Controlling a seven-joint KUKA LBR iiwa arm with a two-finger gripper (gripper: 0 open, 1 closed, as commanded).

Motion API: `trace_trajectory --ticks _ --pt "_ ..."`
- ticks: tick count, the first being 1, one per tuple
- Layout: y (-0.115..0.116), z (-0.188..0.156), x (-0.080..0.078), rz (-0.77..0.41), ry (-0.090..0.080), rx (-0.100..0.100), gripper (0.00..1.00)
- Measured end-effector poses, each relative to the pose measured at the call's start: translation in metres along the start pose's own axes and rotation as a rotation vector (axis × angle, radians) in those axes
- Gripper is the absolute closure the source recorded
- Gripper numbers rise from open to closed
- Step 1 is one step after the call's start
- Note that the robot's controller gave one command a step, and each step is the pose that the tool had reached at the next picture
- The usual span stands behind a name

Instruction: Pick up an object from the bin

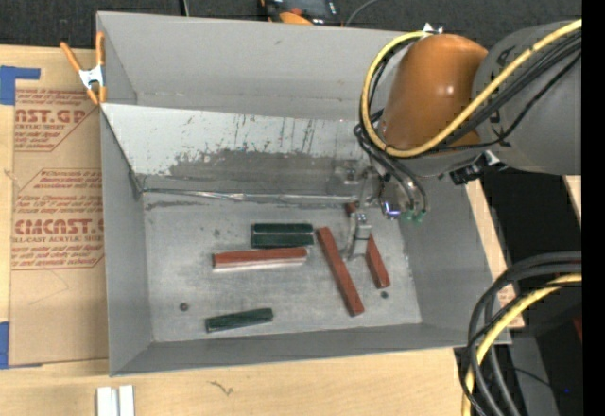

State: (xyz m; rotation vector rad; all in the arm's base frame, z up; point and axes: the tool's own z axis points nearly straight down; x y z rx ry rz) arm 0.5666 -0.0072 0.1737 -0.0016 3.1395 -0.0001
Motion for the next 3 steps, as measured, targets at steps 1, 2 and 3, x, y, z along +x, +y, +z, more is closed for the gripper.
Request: trace_trajectory --ticks 1,2,3 --pt "0.032 0.102 -0.015 0.096 0.008 -0.002 0.00" --pt "0.031 0.096 -0.017 0.096 0.001 -0.001 1.00" --pt "0.047 -0.056 -0.018 -0.080 -0.008 -0.001 1.00"
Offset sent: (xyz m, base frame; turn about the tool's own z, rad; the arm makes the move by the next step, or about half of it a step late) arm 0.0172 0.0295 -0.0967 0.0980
